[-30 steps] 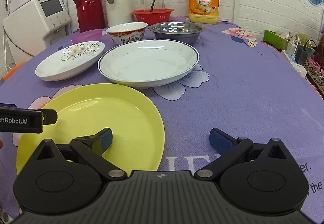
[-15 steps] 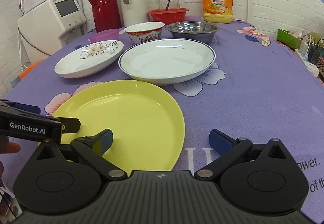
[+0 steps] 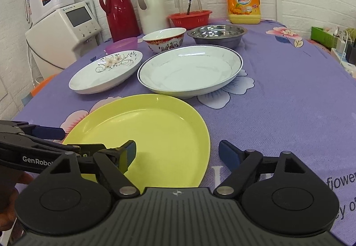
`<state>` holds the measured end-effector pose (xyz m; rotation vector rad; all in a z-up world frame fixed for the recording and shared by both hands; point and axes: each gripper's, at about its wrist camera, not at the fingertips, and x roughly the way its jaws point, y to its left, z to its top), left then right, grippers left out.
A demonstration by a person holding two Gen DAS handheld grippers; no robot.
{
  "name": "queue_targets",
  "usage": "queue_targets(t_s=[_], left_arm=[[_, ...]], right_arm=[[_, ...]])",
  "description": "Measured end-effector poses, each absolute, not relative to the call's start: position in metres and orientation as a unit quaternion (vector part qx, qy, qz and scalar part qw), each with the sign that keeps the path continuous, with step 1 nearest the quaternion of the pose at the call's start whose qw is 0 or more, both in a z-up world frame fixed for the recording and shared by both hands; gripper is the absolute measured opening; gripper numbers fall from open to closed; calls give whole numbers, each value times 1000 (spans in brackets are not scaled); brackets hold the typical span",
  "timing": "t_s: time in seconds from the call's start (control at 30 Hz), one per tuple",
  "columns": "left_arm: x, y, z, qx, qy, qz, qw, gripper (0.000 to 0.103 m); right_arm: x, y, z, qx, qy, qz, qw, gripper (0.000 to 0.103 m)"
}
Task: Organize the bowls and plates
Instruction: 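Close the left gripper on the yellow plate rim while the right gripper grips it too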
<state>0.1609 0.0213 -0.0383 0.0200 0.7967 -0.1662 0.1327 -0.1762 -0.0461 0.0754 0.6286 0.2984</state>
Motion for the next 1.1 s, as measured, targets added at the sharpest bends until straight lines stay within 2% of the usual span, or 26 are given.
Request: queue_targets(t_s=[0.1, 0.17, 0.2, 0.27, 0.33, 0.37, 0.4, 0.47, 0.6, 1.1], left_arm=[[159, 20, -37, 9, 380, -94, 920, 85], [158, 16, -36, 9, 373, -106, 922, 71], [158, 15, -35, 10, 371, -111, 922, 68], [157, 12, -34, 13, 369, -120, 921, 56], [156, 9, -33, 12, 369, -116, 922, 56], [156, 9, -33, 8, 368, -112, 923, 54], [157, 9, -33, 2, 370, -108, 923, 51], [157, 8, -31, -1, 374, -102, 922, 51], [153, 23, -27, -26, 381, -99, 919, 41], [150, 124, -23, -49, 371, 22, 927, 39]], right_arm=[[130, -175, -46, 40, 308, 152, 938, 103], [129, -171, -47, 32, 305, 158, 939, 103], [128, -169, -48, 21, 301, 155, 941, 103], [125, -166, -50, -5, 293, 143, 945, 103], [124, -172, -50, 2, 286, 133, 949, 87], [124, -174, -50, 3, 284, 125, 951, 74], [124, -175, -50, 7, 284, 122, 951, 72], [124, -173, -49, 11, 285, 117, 951, 72], [123, -167, -43, 25, 281, 123, 952, 72], [155, -61, -40, -16, 290, 231, 929, 78]])
